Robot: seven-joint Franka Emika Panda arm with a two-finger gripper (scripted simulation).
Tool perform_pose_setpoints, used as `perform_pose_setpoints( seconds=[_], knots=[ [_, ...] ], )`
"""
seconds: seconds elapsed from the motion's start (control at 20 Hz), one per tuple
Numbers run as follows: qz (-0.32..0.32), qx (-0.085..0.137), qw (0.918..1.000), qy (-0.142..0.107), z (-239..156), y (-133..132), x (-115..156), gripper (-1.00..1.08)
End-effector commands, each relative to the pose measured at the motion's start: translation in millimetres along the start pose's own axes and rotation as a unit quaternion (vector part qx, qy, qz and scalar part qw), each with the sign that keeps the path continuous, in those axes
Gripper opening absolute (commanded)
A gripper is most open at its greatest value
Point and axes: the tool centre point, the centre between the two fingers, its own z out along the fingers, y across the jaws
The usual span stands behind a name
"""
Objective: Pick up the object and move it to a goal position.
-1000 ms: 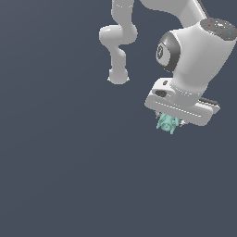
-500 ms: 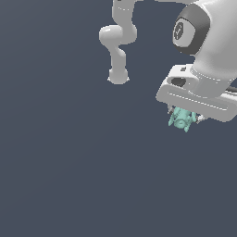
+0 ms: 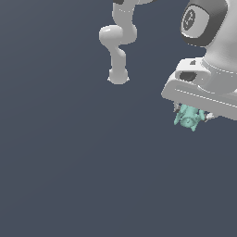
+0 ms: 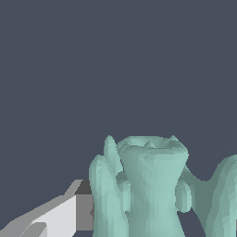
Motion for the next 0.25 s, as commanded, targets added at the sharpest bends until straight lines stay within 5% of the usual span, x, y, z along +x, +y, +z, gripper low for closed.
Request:
perform_pose_setpoints(
  seconds=[0.0, 0.2],
  knots=[
    [0.000, 0.000, 1.0000, 0.000, -1.8, -1.2, 0.7, -1.00],
    [0.000, 0.000, 1.0000, 0.000, -1.4, -1.2, 0.9, -1.00]
  ],
)
